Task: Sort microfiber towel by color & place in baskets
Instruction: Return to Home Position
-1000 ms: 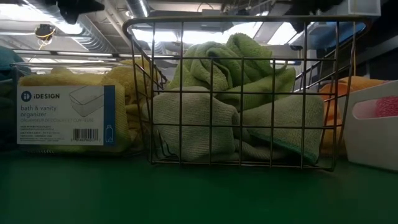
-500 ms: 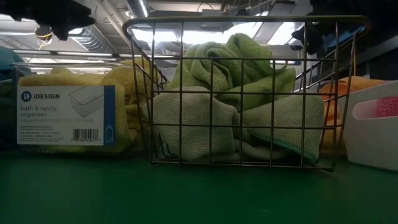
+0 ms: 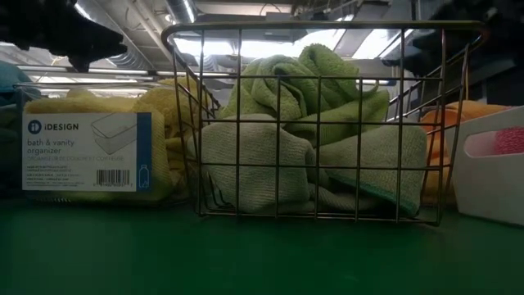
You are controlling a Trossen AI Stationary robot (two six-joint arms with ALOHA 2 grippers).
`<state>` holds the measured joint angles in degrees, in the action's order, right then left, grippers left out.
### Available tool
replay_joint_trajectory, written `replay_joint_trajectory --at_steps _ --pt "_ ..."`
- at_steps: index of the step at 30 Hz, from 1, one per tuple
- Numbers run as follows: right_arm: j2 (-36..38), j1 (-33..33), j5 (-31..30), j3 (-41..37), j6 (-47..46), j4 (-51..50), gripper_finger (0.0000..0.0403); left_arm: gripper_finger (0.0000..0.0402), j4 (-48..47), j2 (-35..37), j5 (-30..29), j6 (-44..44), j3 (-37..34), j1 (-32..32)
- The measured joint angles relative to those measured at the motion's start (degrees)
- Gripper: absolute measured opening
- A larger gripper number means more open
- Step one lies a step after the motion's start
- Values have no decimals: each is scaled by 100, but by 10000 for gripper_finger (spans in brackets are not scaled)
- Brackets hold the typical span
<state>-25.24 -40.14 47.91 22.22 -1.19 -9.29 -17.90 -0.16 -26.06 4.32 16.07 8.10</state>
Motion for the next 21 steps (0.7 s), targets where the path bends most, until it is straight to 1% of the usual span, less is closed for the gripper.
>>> replay_joint_trajectory --at_steps 3,6,11,14,17,19,21 --pt "114 -152 129 -387 -270 356 222 153 143 0 4 5 -177 0" --pt "158 -203 83 -763 -441 763 222 153 424 1 1 2 -319 0" --pt "149 -192 -358 -1414 -770 1760 222 153 535 0 2 184 -494 0" --pt "149 -192 -504 -1753 -1057 2429 222 153 545 0 0 280 -533 0" --pt "149 -188 -649 -2035 -1091 3007 222 153 553 0 -30 281 -543 0" --pt "149 -189 -876 -2177 -1095 3269 222 153 556 0 -113 269 -546 0" --pt "150 -188 -1217 -2179 -1059 3259 222 153 554 0 -229 260 -546 0"
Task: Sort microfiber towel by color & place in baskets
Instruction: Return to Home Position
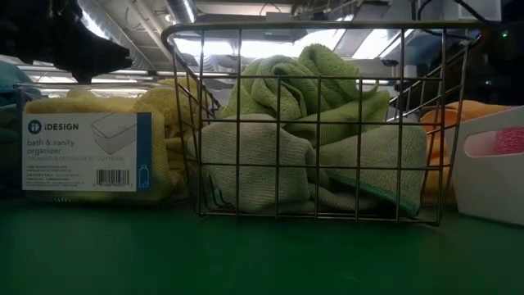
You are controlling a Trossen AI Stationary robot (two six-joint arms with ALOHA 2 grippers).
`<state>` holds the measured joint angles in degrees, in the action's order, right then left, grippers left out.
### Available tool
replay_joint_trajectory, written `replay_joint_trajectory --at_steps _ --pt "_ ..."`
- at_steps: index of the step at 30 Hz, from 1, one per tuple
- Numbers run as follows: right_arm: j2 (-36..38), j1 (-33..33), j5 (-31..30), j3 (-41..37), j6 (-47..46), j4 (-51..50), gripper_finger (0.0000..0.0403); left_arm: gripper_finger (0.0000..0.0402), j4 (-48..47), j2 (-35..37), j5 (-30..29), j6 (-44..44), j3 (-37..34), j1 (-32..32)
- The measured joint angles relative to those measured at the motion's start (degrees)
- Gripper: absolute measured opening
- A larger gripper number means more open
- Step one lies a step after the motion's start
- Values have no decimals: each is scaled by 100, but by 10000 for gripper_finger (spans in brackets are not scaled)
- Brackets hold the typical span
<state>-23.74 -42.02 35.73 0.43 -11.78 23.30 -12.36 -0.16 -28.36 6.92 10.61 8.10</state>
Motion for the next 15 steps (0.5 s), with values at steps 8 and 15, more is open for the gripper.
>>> replay_joint_trajectory --at_steps 8,15 --pt "0 0 -1158 0 263 -746 222 153 -81 0 -96 -330 -1 0" --pt "-104 0 -1721 10 -144 -1961 222 153 -214 0 4 -217 -7 2"
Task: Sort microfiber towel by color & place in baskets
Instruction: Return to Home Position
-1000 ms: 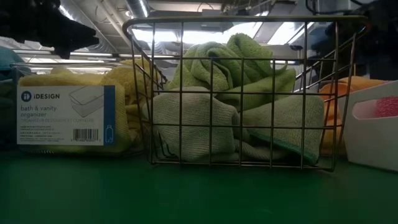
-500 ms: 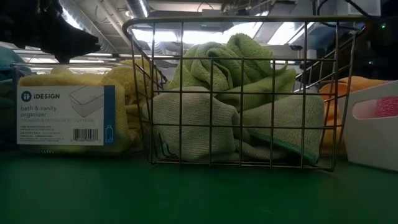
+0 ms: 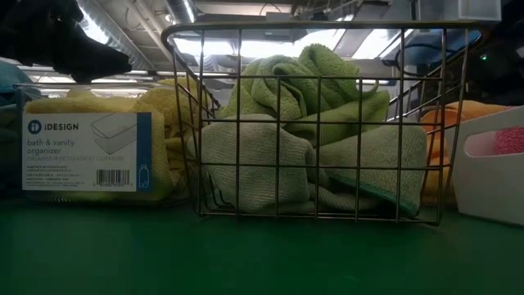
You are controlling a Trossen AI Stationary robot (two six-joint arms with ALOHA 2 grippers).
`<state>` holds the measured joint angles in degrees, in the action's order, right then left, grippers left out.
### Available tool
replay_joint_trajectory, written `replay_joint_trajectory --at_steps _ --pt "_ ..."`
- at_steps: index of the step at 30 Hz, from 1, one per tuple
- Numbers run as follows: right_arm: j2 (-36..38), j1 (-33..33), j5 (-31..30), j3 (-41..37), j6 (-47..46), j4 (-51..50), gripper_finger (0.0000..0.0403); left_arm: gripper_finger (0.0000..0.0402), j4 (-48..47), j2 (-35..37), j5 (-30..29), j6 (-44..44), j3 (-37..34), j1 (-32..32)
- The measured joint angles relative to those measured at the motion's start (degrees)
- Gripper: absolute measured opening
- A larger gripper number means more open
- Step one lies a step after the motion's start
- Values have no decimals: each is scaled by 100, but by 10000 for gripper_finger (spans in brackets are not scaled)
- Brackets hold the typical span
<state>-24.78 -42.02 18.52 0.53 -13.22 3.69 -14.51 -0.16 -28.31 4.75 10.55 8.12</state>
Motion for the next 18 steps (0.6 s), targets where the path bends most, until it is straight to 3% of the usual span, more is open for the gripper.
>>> replay_joint_trajectory --at_steps 12,18 --pt "-21 103 -26 12 1 -60 222 153 -3 0 80 103 0 -2" --pt "213 1091 -486 14 3 -100 222 153 -2 0 79 105 0 0"
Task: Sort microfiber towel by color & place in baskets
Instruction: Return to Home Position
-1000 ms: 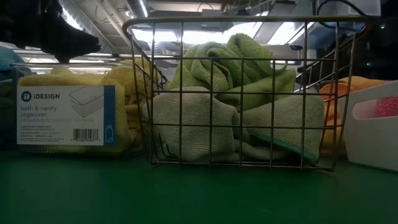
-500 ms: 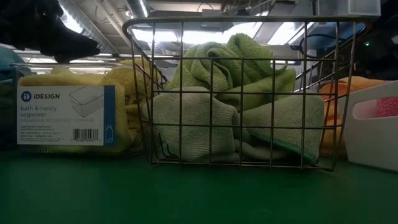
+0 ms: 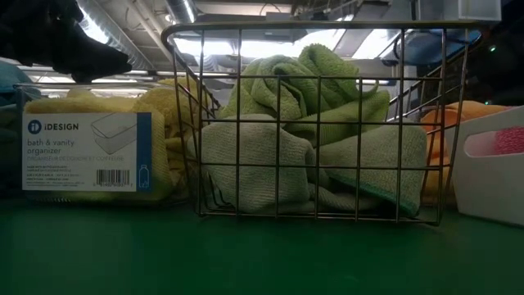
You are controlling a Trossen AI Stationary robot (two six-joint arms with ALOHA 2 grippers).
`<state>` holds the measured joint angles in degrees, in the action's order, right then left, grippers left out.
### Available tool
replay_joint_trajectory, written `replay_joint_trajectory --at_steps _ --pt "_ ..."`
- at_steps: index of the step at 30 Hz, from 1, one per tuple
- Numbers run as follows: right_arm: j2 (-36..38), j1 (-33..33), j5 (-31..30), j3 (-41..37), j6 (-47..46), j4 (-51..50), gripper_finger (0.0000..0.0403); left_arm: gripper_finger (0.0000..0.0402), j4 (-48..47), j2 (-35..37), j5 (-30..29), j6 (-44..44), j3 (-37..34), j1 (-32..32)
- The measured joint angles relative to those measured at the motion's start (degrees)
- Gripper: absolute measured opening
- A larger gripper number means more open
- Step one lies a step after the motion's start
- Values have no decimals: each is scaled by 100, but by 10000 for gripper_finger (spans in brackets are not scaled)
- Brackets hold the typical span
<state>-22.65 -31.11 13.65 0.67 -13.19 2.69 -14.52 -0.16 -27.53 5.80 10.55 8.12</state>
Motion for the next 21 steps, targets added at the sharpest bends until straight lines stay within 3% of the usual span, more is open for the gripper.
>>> replay_joint_trajectory --at_steps 9,21 --pt "932 932 27 0 0 6 222 153 0 0 -7 0 0 -2" --pt "1921 1019 38 0 0 12 222 153 0 0 -7 2 0 -2"
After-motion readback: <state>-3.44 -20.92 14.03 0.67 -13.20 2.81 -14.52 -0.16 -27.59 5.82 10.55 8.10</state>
